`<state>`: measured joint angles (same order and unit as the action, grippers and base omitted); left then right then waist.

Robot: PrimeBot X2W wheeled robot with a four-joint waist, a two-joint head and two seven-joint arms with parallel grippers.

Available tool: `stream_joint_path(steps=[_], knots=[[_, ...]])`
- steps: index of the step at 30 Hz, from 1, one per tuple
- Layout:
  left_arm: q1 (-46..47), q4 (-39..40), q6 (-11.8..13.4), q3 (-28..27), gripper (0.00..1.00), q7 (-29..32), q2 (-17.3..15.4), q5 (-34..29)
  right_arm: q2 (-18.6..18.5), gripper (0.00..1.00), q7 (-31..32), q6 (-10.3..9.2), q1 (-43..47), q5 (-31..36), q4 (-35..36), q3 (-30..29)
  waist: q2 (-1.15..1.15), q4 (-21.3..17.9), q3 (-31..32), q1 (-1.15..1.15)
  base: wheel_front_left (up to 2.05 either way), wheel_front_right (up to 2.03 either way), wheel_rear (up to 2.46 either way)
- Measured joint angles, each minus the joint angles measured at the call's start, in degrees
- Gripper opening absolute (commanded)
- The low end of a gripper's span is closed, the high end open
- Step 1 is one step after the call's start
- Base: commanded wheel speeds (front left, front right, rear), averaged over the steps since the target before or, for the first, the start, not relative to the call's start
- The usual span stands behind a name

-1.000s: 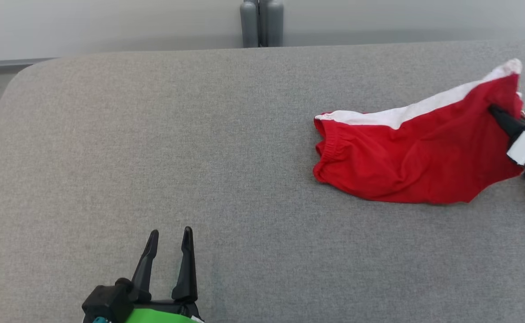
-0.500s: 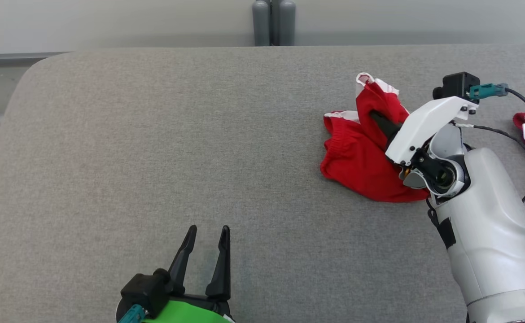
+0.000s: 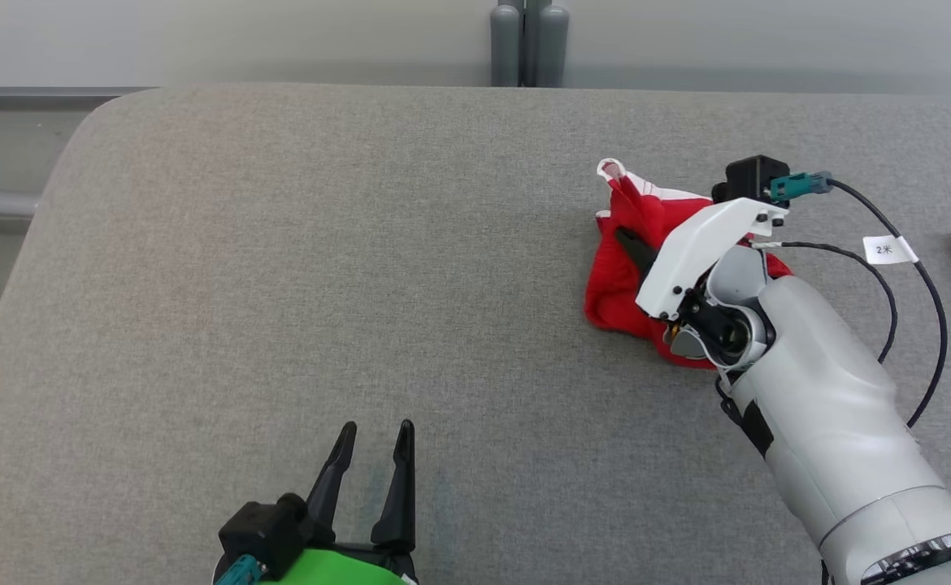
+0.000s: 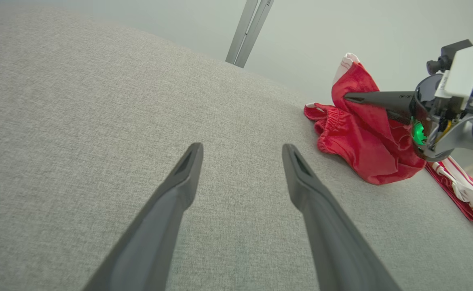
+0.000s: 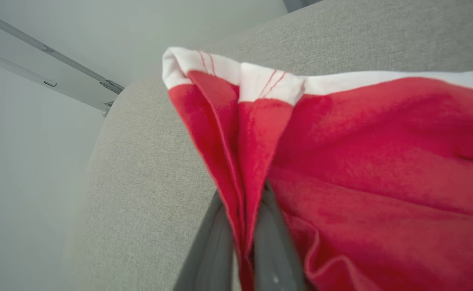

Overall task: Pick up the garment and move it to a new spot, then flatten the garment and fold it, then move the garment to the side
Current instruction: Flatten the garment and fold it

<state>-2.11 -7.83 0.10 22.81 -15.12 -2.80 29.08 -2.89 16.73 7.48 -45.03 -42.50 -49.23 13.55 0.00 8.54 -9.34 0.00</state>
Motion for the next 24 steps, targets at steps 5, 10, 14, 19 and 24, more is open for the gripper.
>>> stream_joint_path(steps=[5, 10, 14, 19, 24], knots=[[-0.22, -0.19, -0.14, -0.52, 1.00, 0.00, 0.00, 0.29, 0.01, 1.00, -1.23, 0.00, 1.31, -6.35, 4.38, 6.94, 0.00, -1.60, 0.68, 0.00, 0.00, 0.00, 0.00], [-1.35, -0.34, -0.30, -2.04, 1.00, 0.00, 0.00, 0.56, 0.05, 1.00, -3.47, 0.00, 4.37, -8.03, 11.95, 11.55, 0.00, -3.36, 1.91, 0.00, 0.00, 0.00, 0.00], [-2.99, -0.24, -0.37, -4.35, 1.00, 0.00, 0.00, 0.44, -1.19, 1.00, -6.86, 0.01, 8.78, -1.92, 19.90, 11.82, 0.00, -4.47, 3.64, 0.00, 0.00, 0.00, 0.00], [-6.28, 0.04, -0.59, -7.43, 1.00, 0.00, 0.00, -0.38, -7.98, 1.00, -13.06, 0.00, 18.64, 5.95, 28.93, 7.20, 0.00, -5.53, 6.54, 0.00, 0.00, 0.00, 0.00], [-8.86, 1.01, -0.94, -9.69, 1.00, 0.00, 0.00, -0.75, -13.81, 1.00, -20.61, 0.00, 28.25, 15.96, 32.14, -1.18, 0.00, -6.94, 9.15, 0.00, 0.00, 0.00, 0.00]])
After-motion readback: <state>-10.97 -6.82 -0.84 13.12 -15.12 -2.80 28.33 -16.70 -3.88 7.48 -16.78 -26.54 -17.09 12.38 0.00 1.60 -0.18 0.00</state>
